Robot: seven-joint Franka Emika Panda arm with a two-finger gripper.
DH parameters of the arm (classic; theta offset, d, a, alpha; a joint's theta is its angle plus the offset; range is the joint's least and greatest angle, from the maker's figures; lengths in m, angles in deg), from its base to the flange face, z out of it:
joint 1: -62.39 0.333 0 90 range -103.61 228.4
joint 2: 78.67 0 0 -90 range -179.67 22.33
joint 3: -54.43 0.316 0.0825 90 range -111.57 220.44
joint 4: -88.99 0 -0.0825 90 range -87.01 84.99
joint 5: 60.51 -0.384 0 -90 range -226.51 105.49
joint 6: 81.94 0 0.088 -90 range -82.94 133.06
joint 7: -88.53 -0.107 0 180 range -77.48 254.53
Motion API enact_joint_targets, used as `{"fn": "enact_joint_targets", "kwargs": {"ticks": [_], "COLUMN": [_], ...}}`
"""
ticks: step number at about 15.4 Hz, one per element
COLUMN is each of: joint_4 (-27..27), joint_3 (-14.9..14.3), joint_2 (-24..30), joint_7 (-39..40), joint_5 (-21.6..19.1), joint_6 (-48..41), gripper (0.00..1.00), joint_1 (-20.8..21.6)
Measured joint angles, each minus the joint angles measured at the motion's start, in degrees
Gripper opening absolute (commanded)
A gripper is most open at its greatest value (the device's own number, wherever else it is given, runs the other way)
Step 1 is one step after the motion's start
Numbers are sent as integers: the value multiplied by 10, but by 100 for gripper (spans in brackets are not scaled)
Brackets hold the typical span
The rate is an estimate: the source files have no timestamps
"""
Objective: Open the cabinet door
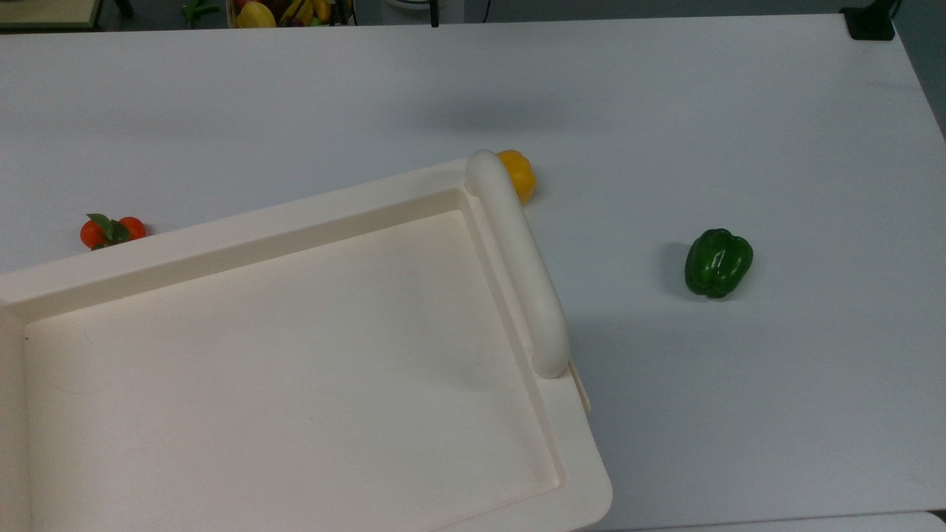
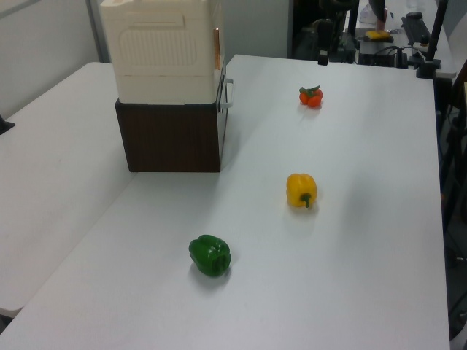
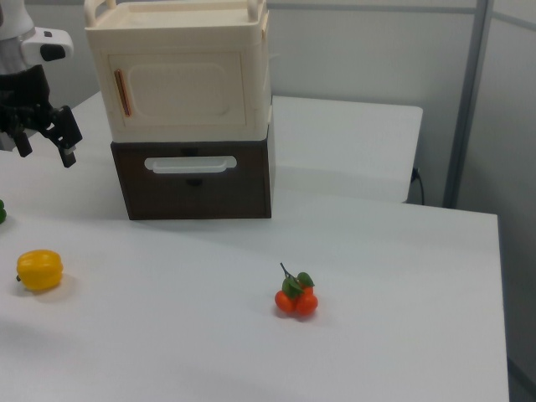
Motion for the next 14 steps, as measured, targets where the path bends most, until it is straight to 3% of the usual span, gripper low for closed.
{"fn": "enact_joint_targets", "kwargs": {"ticks": [14], "joint_4": [2], "joint_3": [2], "joint_2": [-1], "joint_7": [12], "joint_5": [0], "joint_6": [3], "gripper": [100], "joint_1": [0]}}
